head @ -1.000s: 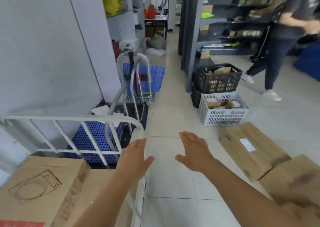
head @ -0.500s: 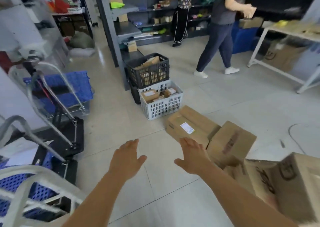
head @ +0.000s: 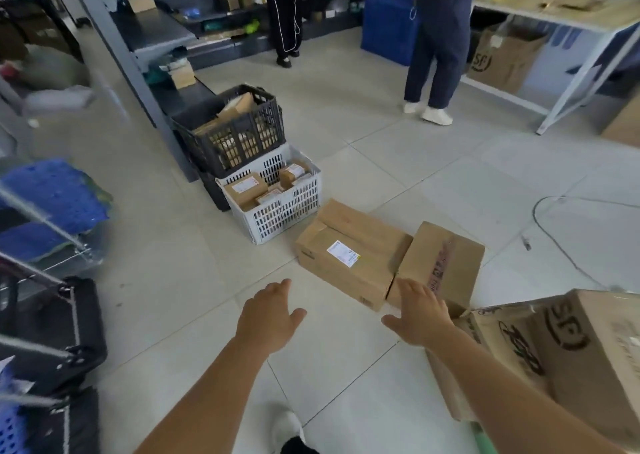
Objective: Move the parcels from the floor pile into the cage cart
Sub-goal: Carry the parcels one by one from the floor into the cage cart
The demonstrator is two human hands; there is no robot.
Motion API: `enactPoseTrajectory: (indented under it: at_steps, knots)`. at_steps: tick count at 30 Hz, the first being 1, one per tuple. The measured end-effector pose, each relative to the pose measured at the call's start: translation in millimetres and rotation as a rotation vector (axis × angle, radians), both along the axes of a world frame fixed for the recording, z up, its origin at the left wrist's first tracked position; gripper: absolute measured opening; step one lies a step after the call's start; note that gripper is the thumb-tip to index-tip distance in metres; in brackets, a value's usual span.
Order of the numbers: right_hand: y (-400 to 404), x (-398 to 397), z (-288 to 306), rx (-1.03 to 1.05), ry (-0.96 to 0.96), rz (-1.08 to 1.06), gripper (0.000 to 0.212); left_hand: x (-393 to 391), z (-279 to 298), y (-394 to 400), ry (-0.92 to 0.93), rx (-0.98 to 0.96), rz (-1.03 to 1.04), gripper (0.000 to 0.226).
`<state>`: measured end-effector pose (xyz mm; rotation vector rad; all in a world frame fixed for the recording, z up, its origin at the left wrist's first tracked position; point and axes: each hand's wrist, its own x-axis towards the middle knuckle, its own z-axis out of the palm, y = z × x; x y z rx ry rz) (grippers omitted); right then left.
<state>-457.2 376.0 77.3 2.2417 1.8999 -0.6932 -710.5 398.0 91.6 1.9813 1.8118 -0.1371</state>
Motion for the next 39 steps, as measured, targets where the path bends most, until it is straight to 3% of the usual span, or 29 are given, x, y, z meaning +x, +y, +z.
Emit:
enactPoseTrajectory:
  at_steps: [10, 23, 30, 39]
  knots:
    - [97.0, -12.8, -37.2, -0.056, -0.002, -0.241, 0.081, -33.2, -25.7, 166.4, 0.028, -0.063, -0.115, 0.068]
    - [222.4, 25.2, -125.8, -0.139, 0.076, -0.542, 0.081, 21.4, -101.4, 352.2, 0.132, -0.141, -0.254, 0.068]
    - [279.4, 33.4, -212.8, -0.241, 0.145, -0.673, 0.085, 47.2, -177.5, 430.8, 0.12, -0.218, -0.245, 0.071]
    - [311.5, 34.3, -349.0, -0.345, 0.181, -0.86, 0.089, 59.1, -324.2, 497.6, 0.127, -0.325, -0.299, 0.075]
